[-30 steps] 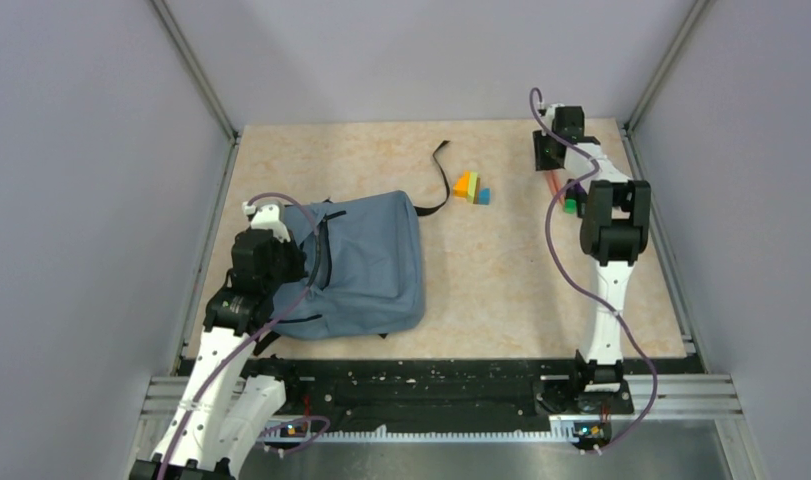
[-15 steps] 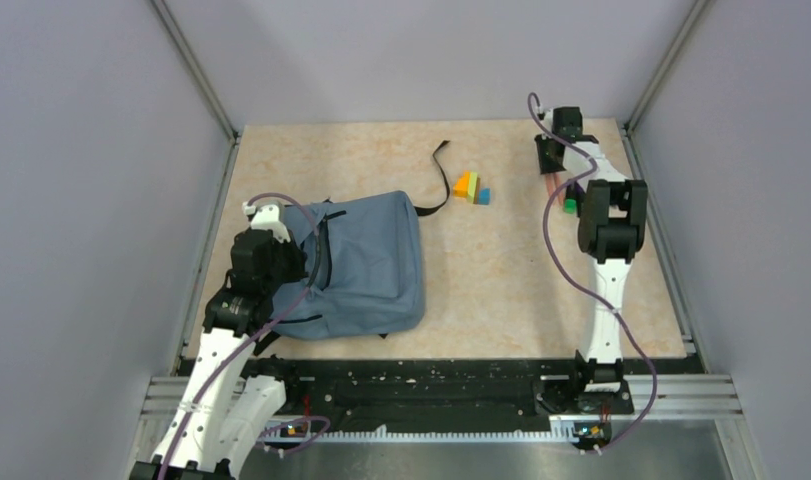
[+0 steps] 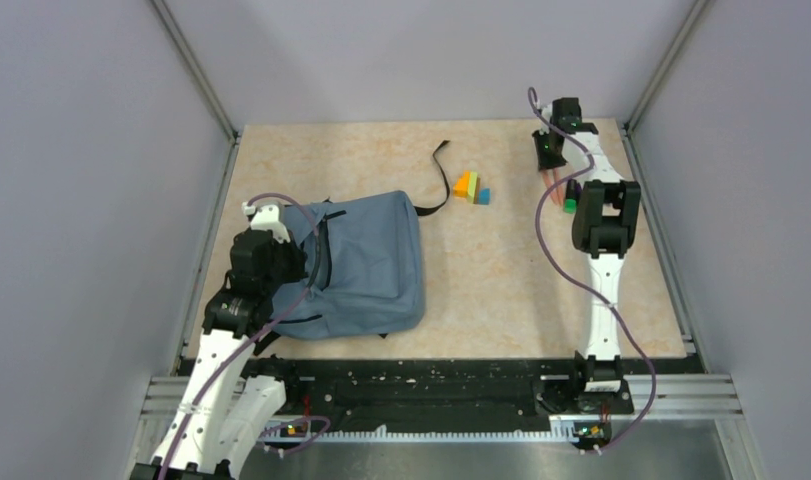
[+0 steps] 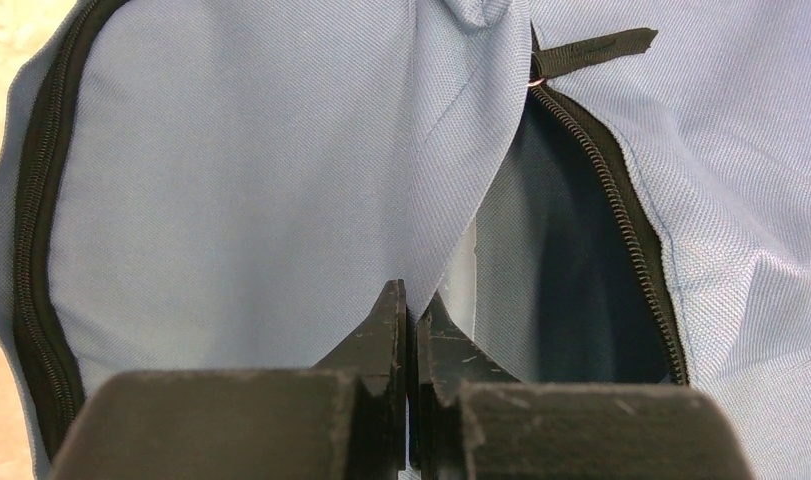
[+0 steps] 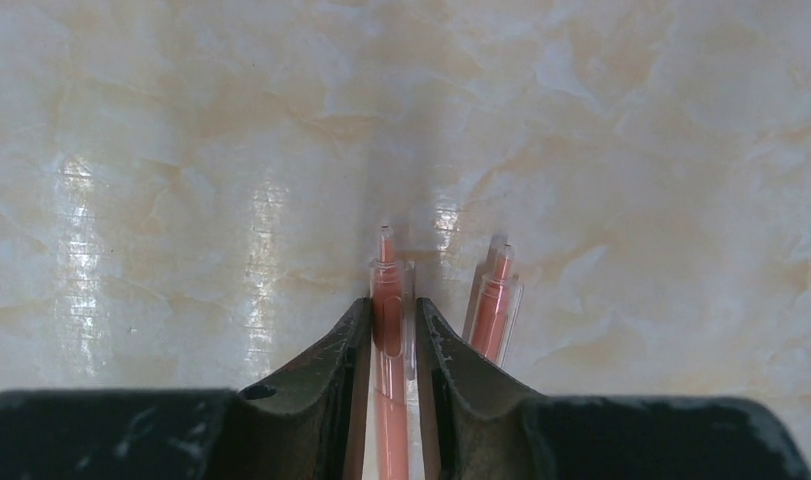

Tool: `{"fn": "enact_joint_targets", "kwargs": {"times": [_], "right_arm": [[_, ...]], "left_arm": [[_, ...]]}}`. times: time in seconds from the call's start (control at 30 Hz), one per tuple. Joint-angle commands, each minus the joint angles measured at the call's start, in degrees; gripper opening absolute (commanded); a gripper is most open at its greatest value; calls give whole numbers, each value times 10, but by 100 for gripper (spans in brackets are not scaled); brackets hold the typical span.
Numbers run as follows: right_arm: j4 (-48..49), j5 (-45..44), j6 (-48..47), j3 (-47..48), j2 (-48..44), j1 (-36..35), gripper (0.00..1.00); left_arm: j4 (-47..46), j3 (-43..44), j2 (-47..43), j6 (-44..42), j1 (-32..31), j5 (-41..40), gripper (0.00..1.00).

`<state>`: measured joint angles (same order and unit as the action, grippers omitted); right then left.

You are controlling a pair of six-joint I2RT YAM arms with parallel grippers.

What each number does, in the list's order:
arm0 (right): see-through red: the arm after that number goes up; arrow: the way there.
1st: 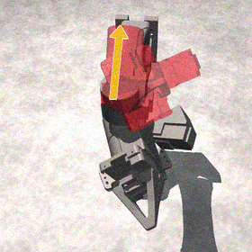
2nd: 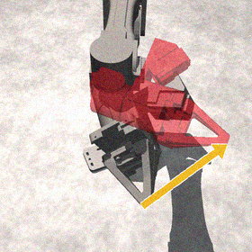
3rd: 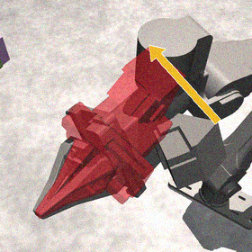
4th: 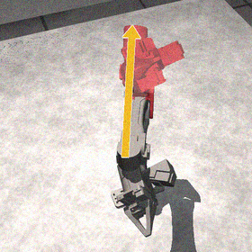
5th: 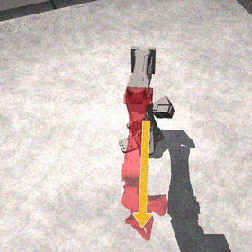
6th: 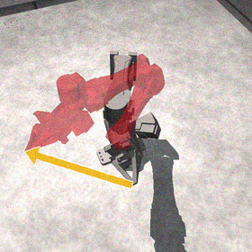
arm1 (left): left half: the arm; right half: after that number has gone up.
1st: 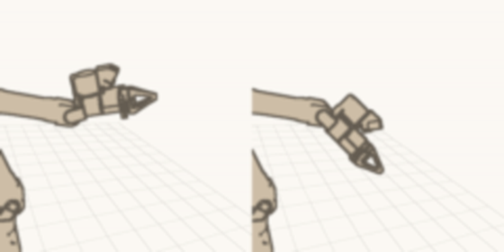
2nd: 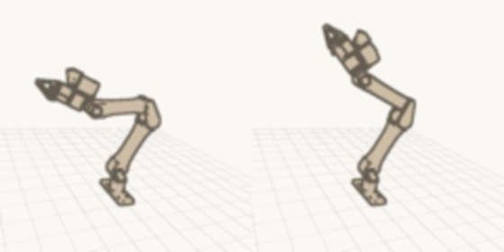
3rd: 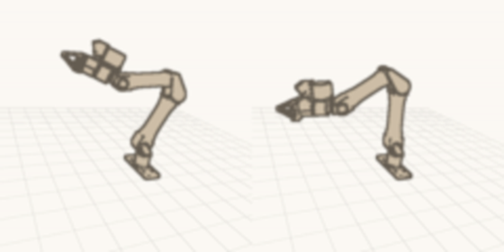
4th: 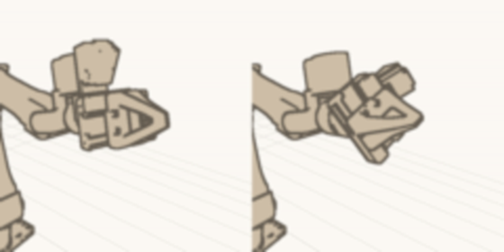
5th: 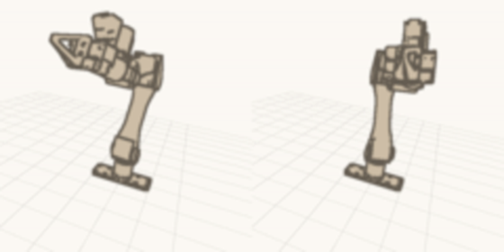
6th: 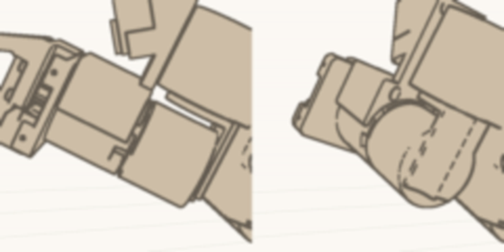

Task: Pack the student bag
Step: Pick up the stationery from the center of the board.

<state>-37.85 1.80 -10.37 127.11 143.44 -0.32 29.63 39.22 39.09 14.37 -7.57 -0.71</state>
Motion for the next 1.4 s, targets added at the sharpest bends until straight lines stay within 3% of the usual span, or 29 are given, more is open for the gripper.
{"fn": "enact_joint_targets", "kwargs": {"times": [0.0, 0.07, 0.17, 0.3, 0.53, 0.6, 0.67, 0.7, 0.73, 0.77, 0.87, 1.13, 1.3, 1.37], "right_arm": [[-87, 37, 6, 17, 33, 1, 19], [-91, 63, 9, 8, 26, 1, 15], [-82, 81, 17, -16, 6, 1, 0], [-31, 98, 43, -93, -61, 1, 0], [142, 133, 132, -331, -236, -10, 0], [184, 127, 147, -394, -282, -25, 0], [224, 119, 159, -458, -332, -42, 0], [238, 115, 165, -480, -350, -51, 0], [250, 112, 170, -497, -368, -60, 0], [260, 107, 174, -514, -384, -69, 0], [279, 96, 179, -554, -434, -102, 0], [341, 51, 219, -629, -571, -225, 0], [382, 28, 244, -632, -627, -306, 0], [404, 16, 253, -629, -644, -334, 0]], "left_arm": [[-51, 23, -17, -13, 8, -14, 0], [-51, 22, -21, -13, 8, -14, 0], [-52, 21, -25, -13, 8, -13, 0], [-52, 20, -32, -17, 8, -4, 0], [-53, 17, -42, -23, 8, -9, 5], [-54, 18, -43, -25, 8, -8, 18], [-54, 20, -41, -36, 8, -3, 38], [-55, 22, -41, -43, 8, -2, 52], [-50, 24, -40, -45, 7, -6, 83], [-47, 27, -41, -45, 7, -12, 92], [-50, 29, -49, -48, 7, 1, 95], [-123, 27, -77, 6, 2, 143, 98], [-264, -4, -83, 90, -24, 266, 98], [-323, -17, -75, 109, -51, 281, 98]]}}
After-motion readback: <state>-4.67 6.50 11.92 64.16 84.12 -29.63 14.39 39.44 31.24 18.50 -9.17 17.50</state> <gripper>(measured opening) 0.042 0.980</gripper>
